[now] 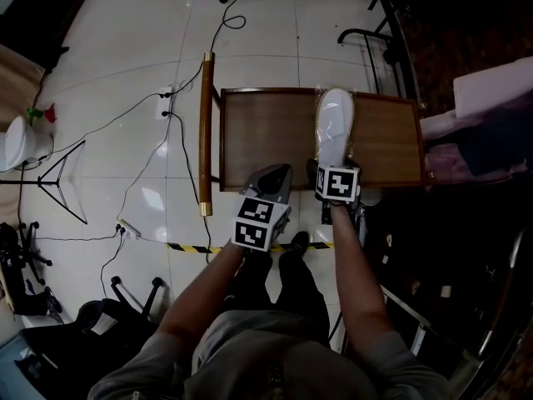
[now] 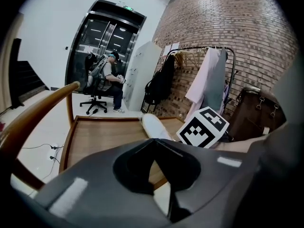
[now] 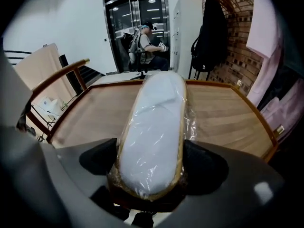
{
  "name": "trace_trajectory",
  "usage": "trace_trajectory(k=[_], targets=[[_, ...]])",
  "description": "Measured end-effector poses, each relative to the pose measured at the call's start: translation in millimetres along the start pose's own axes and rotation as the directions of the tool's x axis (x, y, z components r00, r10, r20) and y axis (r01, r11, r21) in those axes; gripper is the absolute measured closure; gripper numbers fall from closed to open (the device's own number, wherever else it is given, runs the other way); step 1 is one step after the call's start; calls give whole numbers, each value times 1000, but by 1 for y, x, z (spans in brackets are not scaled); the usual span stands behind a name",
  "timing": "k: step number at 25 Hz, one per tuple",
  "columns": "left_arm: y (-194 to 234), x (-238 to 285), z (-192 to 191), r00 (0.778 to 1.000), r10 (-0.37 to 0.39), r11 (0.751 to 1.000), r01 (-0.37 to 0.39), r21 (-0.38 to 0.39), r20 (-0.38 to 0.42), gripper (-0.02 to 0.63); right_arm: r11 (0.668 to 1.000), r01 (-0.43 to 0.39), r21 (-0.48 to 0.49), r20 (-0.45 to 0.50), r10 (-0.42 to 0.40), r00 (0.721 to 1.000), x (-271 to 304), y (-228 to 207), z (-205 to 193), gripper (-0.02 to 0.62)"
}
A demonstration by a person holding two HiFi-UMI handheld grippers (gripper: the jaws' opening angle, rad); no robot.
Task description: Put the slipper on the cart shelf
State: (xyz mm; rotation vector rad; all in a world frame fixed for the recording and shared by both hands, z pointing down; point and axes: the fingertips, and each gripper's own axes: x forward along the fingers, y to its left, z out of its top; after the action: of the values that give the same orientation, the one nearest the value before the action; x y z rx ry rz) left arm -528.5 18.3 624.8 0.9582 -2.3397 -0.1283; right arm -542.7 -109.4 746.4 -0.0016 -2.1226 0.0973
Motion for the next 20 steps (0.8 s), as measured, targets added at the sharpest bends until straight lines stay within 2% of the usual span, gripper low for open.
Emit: trace_trajectory(k=[1,5,14,20], targets=[[0,0,0,1000,-2,1000,2,0,-1,598,1000,-7,4,-7,7,1000,0,-1,0,181],[-1,-1,0,1000,-10,1000,10,-2,-5,598,1000,-14,3,1,14,1000,-2,-2,0,198],[-2,-18,13,999,-26,1000,26,16,20,598,1000,-14,16,133,12,991,-45,5,14,216],[-17,-28,26,996,-79,996,77,52,39,598,1000,-11,25,195,6,981,-89,8,18,222]])
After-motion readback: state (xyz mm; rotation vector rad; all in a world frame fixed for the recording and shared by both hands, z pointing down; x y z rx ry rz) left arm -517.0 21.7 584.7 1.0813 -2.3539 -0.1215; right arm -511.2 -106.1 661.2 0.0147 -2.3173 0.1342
